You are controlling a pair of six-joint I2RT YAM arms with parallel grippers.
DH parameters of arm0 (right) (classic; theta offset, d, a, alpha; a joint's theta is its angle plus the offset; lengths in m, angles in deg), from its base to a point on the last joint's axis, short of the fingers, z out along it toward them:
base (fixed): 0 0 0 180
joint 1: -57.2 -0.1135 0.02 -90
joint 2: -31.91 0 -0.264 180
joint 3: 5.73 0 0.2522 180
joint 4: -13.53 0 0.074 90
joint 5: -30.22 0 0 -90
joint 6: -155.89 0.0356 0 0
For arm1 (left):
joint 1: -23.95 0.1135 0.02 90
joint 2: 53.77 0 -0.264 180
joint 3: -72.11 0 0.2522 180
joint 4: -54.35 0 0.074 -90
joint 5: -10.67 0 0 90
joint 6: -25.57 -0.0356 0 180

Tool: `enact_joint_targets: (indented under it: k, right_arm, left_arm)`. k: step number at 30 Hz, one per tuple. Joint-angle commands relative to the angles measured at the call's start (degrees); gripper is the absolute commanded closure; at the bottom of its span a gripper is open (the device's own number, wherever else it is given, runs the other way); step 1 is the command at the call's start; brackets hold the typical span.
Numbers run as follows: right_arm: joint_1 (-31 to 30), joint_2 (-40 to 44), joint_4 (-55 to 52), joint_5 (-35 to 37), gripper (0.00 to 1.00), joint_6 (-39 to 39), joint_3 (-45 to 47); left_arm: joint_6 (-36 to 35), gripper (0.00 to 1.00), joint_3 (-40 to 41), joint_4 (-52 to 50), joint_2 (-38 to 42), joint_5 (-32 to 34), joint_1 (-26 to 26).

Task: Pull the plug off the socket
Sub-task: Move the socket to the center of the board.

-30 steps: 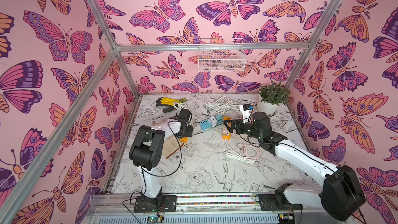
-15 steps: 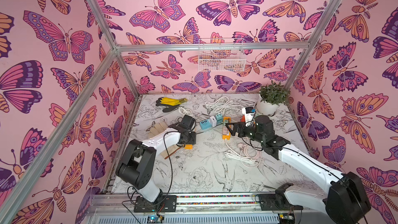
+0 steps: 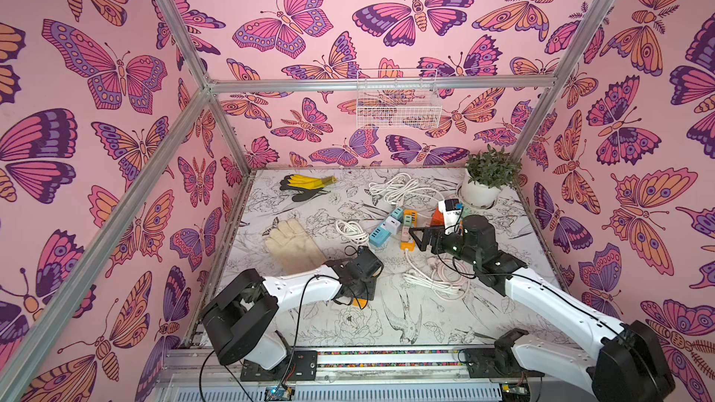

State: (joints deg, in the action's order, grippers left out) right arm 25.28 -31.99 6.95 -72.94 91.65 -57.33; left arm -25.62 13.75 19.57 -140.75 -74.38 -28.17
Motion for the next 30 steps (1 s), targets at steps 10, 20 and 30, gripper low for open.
enact_joint_targets:
  k: [10,20,30]
  right_arm:
    - [-0.31,4.33,-3.30,-4.35,0.01,-1.85,1.20]
    - [-3.36,2.20,1.83,-15.65,0.01,3.31,1.00]
    - [-27.06,-17.68,-31.25,28.86,0.01,5.70,-21.86]
  left_arm:
    - [-3.64,0.27,0.46,2.04,8.17,-1.83,-2.49]
    - [5.38,0.14,28.36,33.44,37.05,-13.01,14.40]
    - [15.19,0.25,28.62,37.24,23.66,-25.39,24.87]
